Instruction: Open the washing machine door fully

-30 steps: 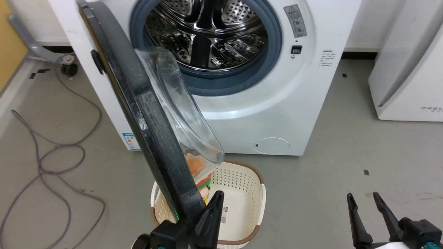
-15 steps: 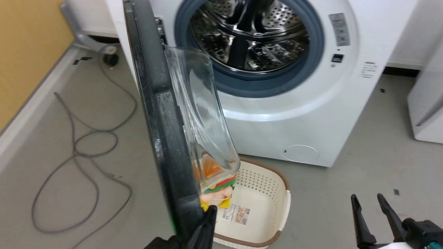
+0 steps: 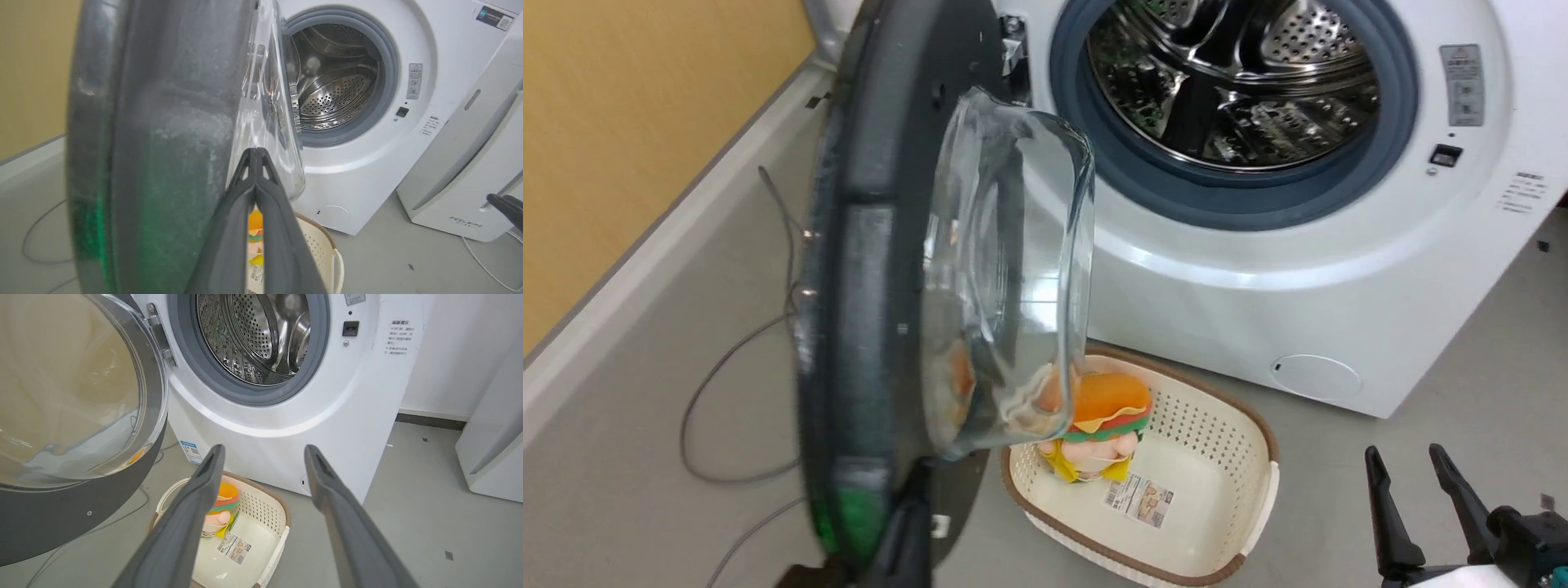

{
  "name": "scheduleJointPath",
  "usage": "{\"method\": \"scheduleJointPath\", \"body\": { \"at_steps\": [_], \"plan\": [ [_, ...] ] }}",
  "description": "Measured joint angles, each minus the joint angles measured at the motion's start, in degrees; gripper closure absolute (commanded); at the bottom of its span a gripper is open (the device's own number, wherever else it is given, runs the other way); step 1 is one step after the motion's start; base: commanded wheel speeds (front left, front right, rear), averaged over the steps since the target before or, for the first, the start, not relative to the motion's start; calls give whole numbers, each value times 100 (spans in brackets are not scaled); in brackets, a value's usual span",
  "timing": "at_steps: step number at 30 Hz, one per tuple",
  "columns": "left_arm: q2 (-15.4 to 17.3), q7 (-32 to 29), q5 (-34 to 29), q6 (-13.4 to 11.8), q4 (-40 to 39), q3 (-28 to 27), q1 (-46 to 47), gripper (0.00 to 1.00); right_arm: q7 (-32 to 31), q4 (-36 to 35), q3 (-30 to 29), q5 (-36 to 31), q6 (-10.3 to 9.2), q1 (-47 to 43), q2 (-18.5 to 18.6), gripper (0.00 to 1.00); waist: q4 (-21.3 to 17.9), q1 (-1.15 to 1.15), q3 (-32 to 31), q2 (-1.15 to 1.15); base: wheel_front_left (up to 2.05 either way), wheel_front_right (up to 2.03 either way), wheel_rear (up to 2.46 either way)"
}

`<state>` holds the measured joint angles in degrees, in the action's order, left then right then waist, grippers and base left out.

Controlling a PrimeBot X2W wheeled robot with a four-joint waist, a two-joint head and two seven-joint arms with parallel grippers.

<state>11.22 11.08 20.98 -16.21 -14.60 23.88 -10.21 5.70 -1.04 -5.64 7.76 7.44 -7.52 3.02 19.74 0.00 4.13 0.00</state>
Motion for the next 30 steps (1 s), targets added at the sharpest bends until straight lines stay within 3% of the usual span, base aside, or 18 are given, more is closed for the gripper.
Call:
{"method": "scheduleJointPath", "body": {
  "at_steps": [11, 17, 30],
  "plan": [
    [263, 326, 443, 119, 939, -1461, 334, 100, -111, -372, 70, -103, 0, 4, 1, 0, -21, 0, 161, 0, 0, 0, 0],
    [389, 361, 599, 441, 1468, -2477, 697, 100, -166, -552, 59, -212, 0, 7, 0, 0, -115, 0, 259, 0, 0, 0, 0],
    [617, 366, 536, 1344, 3397, -3971, 1709, 100, -316, -881, 109, -309, 0, 92, 0, 0, -342, 0, 544, 0, 0, 0, 0]
  ]
}}
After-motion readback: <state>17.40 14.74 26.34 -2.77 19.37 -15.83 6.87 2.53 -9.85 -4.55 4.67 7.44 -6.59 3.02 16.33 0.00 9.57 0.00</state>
